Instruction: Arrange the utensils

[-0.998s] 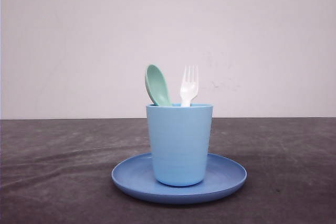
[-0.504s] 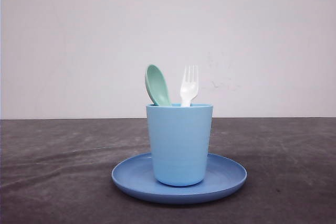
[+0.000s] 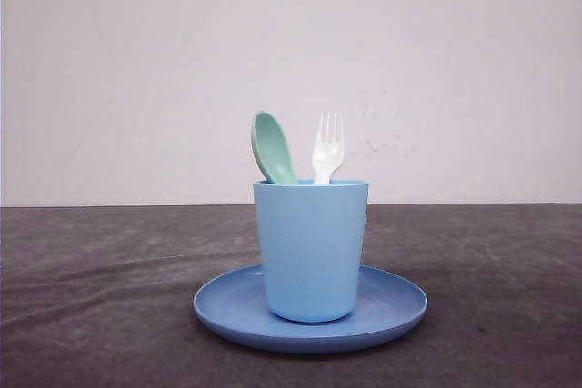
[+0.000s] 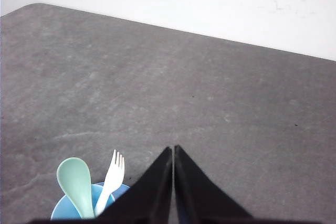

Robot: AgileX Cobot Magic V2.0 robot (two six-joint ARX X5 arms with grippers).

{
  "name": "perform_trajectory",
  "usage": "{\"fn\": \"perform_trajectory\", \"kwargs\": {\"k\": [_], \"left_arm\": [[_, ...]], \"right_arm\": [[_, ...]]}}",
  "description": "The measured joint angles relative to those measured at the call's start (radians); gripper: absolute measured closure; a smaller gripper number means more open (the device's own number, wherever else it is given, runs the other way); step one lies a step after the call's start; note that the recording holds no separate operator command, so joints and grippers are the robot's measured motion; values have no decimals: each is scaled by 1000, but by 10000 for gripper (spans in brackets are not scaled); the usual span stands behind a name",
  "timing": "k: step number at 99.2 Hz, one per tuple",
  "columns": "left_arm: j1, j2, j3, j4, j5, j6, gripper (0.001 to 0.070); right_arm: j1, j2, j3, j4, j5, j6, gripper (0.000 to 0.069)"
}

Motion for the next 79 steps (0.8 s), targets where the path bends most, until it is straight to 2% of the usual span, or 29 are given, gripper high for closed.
{"fn": "perform_trajectory", "kwargs": {"k": [18, 28, 39, 46, 59, 79], "left_arm": [[0, 0, 0, 0, 0, 0, 684], [0, 0, 0, 0, 0, 0, 684], [0, 0, 0, 0, 0, 0, 684], [0, 0, 0, 0, 0, 0, 684], [0, 0, 0, 0, 0, 0, 684], [0, 0, 0, 0, 0, 0, 684]], "right_arm": [[0, 0, 0, 0, 2, -3, 687], [-13, 0, 0, 14, 41, -29, 687], [-77, 0, 0, 69, 31, -73, 687], [-148, 0, 0, 101, -26, -109, 687], [-337, -5, -21, 169, -203, -173, 687], [-653, -64, -187, 299, -424, -203, 687]]}}
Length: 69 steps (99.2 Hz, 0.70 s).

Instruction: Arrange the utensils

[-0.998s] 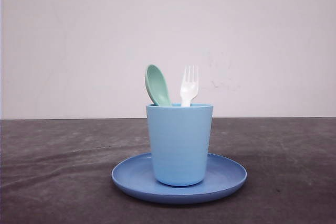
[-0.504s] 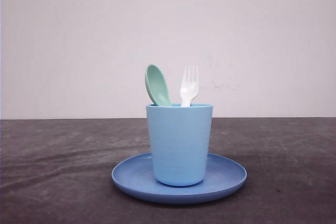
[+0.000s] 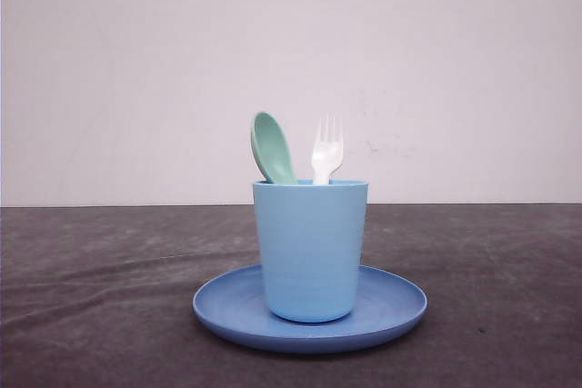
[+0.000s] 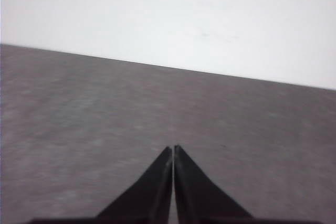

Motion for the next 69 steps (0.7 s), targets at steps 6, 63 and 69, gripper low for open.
{"fn": "perform_trajectory", "kwargs": {"k": [6, 63, 69], "left_arm": [[0, 0, 0, 0, 0, 0, 684], [0, 0, 0, 0, 0, 0, 684], [0, 0, 0, 0, 0, 0, 684]], "right_arm": [[-71, -36, -63, 41, -34, -1, 687], [-290, -525, -570, 98, -109, -33, 687], [-291, -556, -608, 97, -111, -33, 687]]}}
